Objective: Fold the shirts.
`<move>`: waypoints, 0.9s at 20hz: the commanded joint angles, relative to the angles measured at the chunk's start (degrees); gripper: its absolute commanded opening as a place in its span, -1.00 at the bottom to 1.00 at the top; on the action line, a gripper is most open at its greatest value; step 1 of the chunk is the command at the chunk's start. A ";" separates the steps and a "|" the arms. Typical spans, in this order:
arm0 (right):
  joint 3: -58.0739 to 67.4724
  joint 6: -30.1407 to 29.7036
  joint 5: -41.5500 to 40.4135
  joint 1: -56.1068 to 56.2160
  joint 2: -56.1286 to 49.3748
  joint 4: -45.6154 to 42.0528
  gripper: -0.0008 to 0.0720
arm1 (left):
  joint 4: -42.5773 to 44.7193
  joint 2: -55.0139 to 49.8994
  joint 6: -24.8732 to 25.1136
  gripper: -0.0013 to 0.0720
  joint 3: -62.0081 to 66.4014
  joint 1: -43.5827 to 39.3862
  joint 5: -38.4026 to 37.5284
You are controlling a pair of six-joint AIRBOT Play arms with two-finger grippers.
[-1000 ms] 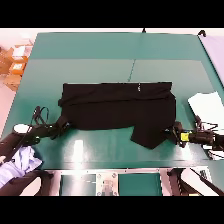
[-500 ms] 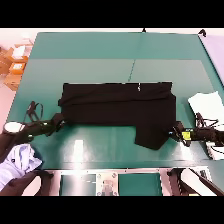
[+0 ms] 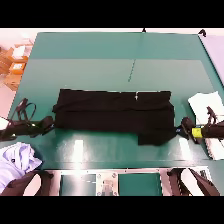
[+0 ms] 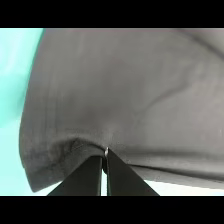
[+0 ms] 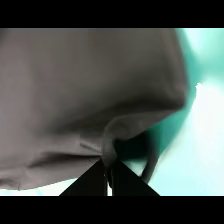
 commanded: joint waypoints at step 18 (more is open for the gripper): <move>38.05 0.46 -19.47 16.46 -47.52 12.55 -0.63 | -18.62 -47.12 12.44 0.26 40.04 -9.46 11.52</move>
